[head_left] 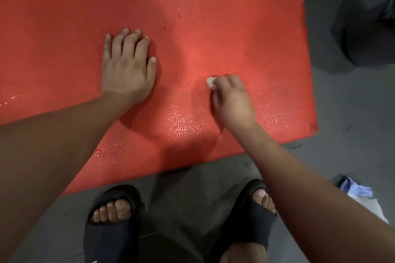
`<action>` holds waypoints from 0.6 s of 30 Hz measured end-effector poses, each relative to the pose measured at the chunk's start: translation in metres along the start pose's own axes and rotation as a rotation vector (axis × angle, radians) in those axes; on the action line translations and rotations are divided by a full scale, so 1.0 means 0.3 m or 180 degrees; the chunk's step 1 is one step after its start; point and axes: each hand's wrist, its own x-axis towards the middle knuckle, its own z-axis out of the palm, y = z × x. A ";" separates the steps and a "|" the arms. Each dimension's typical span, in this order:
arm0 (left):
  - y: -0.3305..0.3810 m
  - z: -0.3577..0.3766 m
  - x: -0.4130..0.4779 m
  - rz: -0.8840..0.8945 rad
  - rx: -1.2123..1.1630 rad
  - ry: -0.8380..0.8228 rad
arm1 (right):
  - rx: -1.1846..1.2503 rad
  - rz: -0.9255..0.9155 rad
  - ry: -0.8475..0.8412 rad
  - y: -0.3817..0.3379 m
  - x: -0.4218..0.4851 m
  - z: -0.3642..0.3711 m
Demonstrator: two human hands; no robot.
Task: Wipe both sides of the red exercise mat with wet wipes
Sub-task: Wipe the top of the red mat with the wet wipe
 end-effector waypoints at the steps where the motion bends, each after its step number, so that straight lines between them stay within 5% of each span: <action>1: -0.002 0.001 -0.001 0.0005 0.0007 0.0015 | -0.0142 0.0372 0.0231 0.047 0.020 -0.024; 4: -0.004 0.004 0.004 0.0035 0.0014 0.0030 | -0.0303 0.1314 0.0657 0.112 0.066 -0.055; 6: -0.005 0.006 0.006 0.0033 0.0012 0.0043 | -0.0227 0.1409 0.0708 0.059 0.076 -0.026; 14: -0.009 0.003 0.010 0.0037 -0.0008 0.0039 | 0.0051 -0.0798 -0.0424 -0.146 -0.041 0.062; 18: -0.009 0.012 0.006 0.0028 -0.0026 0.0064 | 0.0059 0.0442 0.0543 0.006 0.041 -0.024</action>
